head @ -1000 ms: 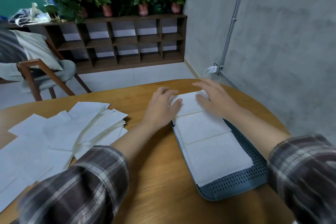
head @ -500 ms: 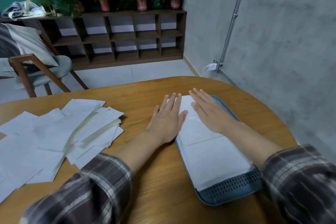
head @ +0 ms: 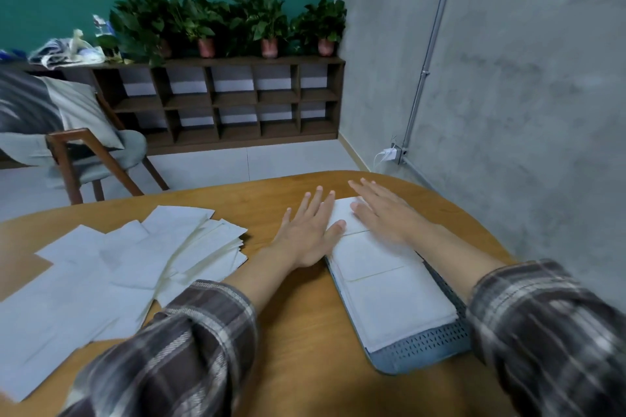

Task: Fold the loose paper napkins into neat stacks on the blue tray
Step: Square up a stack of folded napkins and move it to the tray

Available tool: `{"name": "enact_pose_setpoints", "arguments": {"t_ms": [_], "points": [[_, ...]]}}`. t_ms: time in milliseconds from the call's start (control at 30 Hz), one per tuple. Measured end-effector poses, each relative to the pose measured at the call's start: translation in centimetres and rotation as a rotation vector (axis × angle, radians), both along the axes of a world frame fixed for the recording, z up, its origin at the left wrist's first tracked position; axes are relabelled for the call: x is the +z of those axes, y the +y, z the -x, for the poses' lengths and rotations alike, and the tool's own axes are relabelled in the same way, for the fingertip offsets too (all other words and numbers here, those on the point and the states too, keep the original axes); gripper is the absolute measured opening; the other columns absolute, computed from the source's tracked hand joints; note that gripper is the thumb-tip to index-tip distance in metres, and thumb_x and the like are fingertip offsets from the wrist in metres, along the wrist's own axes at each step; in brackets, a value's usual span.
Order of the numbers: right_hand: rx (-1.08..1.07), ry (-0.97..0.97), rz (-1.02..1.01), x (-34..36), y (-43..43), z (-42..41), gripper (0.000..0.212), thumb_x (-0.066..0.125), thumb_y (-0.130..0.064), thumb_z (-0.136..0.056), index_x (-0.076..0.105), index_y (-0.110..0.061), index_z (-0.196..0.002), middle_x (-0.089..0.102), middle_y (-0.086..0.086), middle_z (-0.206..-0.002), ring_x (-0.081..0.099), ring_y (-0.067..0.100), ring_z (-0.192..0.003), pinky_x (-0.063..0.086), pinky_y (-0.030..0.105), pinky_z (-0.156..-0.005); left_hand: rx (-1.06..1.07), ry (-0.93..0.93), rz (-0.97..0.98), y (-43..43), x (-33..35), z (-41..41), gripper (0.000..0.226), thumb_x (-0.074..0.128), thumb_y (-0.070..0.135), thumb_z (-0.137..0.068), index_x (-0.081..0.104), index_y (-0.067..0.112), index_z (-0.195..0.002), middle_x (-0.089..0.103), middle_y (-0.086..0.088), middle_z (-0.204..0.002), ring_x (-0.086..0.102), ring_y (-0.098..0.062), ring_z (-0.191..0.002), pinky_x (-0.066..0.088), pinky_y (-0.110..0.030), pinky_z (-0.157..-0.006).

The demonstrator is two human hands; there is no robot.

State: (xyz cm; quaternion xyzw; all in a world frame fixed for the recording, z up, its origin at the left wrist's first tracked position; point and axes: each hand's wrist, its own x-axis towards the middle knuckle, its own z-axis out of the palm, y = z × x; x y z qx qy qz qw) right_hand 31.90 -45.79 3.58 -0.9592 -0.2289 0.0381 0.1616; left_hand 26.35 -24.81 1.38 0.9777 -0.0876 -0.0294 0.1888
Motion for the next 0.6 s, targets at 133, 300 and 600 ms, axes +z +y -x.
{"name": "enact_pose_setpoints", "arguments": {"t_ms": [133, 300, 600], "points": [[0.01, -0.038, -0.016, 1.6, 1.8, 2.2, 0.055, 0.038, -0.05, -0.111, 0.03, -0.035, -0.164, 0.023, -0.005, -0.173, 0.016, 0.018, -0.16, 0.018, 0.043, -0.126, 0.054, -0.024, 0.018, 2.7, 1.3, 2.7, 0.072, 0.029, 0.06, -0.11, 0.002, 0.03, -0.17, -0.006, 0.005, -0.177, -0.007, -0.016, -0.163, 0.005, -0.05, -0.132], [0.071, -0.084, -0.038, 2.7, 5.1, 5.2, 0.052, 0.046, -0.046, -0.11, 0.042, -0.026, -0.158, 0.04, -0.002, -0.163, 0.033, 0.022, -0.153, 0.031, 0.044, -0.123, 0.107, -0.04, 0.037, 7.6, 2.6, 6.3, 0.069, 0.043, 0.054, -0.109, 0.02, 0.027, -0.168, 0.017, -0.002, -0.175, 0.018, -0.024, -0.161, 0.022, -0.043, -0.129], [0.181, -0.067, -0.059, 2.6, 15.0, 10.5, 0.048, 0.055, -0.042, -0.106, 0.051, -0.028, -0.152, 0.044, -0.005, -0.156, 0.038, 0.021, -0.147, 0.036, 0.046, -0.12, 0.249, -0.178, -0.002, 17.8, 3.4, 15.1, 0.044, 0.058, 0.033, -0.104, 0.054, 0.025, -0.148, 0.05, 0.004, -0.153, 0.05, -0.019, -0.138, 0.048, -0.035, -0.106]]}}
